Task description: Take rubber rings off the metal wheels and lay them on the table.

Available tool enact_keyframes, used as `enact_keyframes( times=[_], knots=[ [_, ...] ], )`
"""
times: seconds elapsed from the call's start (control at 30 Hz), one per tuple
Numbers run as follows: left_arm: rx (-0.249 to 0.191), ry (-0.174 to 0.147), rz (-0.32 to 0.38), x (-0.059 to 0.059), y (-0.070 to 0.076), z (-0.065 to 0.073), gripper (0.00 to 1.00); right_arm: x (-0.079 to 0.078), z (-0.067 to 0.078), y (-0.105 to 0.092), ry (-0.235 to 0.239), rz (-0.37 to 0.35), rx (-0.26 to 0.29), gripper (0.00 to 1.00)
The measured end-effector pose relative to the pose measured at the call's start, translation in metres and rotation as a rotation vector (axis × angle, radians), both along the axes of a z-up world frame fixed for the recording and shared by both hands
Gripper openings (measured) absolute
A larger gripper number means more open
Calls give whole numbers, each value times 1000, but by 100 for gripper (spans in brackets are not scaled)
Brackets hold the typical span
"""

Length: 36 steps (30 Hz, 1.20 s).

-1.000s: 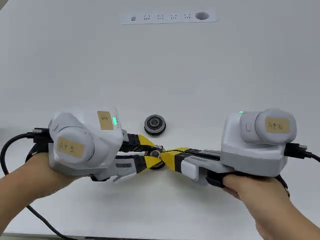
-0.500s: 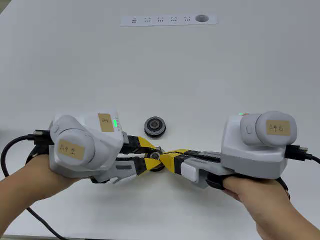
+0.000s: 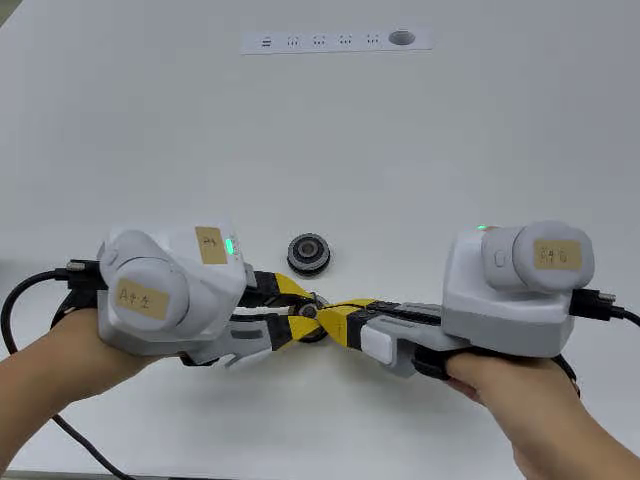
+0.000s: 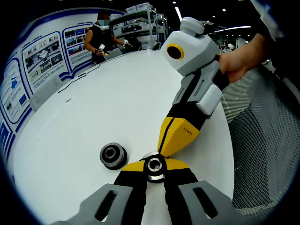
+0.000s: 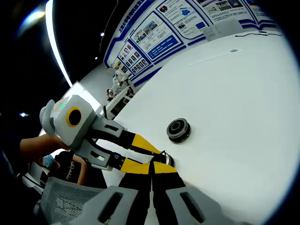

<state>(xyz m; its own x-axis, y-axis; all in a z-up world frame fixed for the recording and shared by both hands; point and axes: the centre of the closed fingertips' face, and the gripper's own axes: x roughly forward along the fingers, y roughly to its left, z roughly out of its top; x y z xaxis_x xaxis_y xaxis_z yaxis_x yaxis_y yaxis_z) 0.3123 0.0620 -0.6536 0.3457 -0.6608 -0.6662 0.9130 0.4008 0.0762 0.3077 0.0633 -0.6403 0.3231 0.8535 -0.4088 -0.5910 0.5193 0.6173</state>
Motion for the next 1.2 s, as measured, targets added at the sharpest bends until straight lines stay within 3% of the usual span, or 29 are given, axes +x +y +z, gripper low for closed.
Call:
enact_keyframes(
  times=[0.2, 0.33, 0.7, 1.2],
  knots=[
    [0, 0, 2, 0, 0, 0, 13, 1, 0, -1, 10, -8, 7, 1],
    [3, -5, 2, 0, 0, 0, 13, 2, -2, -3, 67, -46, 32, 1],
    [7, -8, 26, 0, 0, 0, 14, 3, -5, -3, 110, -79, 31, 1],
    [52, -9, 25, 0, 2, 1, 17, 4, -8, -4, 129, -100, 31, 1]
  ],
)
